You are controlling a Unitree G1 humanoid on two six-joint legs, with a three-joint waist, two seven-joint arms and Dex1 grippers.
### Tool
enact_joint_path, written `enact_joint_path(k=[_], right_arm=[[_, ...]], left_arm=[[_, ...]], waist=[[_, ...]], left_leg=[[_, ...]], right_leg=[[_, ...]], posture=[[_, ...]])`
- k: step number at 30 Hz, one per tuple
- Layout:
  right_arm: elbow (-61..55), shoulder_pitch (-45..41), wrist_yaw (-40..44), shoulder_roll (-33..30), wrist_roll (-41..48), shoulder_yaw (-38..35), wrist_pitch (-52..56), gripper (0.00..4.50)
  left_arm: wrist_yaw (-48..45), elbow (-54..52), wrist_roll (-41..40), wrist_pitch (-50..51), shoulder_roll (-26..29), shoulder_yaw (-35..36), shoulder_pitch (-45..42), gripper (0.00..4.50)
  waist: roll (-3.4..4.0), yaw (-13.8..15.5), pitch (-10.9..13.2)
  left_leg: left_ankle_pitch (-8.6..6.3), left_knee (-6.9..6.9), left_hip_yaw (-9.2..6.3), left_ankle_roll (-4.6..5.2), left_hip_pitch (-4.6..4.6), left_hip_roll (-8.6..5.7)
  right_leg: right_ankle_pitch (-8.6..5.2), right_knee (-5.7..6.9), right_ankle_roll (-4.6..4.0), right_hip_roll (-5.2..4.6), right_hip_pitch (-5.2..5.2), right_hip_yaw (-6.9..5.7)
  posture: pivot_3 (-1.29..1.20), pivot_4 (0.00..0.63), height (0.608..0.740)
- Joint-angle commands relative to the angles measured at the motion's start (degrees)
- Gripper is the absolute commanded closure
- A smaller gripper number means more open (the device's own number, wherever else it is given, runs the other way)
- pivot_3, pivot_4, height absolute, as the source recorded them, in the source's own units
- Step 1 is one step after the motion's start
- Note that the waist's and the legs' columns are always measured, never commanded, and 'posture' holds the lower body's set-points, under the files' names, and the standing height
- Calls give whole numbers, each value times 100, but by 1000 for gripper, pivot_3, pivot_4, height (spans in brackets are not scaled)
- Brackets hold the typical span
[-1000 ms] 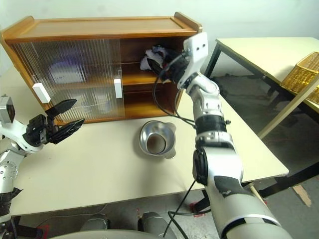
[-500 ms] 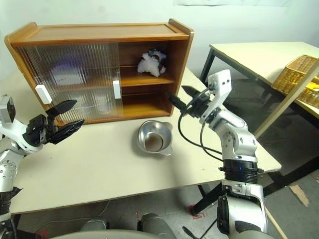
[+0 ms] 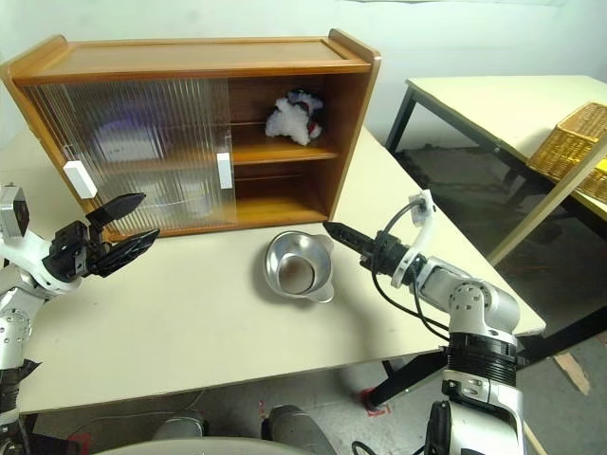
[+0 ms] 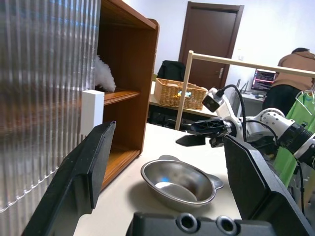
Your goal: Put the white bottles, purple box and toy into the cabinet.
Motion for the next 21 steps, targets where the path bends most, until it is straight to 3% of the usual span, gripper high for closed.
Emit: enact_joint_path(k=[1, 10, 21], right_arm=[[297, 83, -317, -100, 427, -496, 774, 8], [528, 630, -419, -269, 827, -991, 1847, 8], [92, 933, -685, 108, 1195, -1188, 3108, 8]], left_arm=[[13, -105, -55, 33, 45, 47, 45, 0], [12, -93, -86, 47, 72, 48, 43, 0], [13, -88, -71, 49, 110, 17, 24, 0]], waist=[[-1, 37, 1], [-4, 48, 3], [-8, -1, 6]], left_leg=[[0, 0, -1, 0, 0, -3], [0, 3, -12, 1, -4, -44], [-2, -3, -20, 0, -11, -57]], right_leg=[[-2, 0, 3, 2, 1, 0], [-7, 1, 19, -35, 5, 3], [-19, 1, 26, -44, -1, 3]], posture=[[-23, 9, 740], [-25, 14, 740], [-28, 16, 740]])
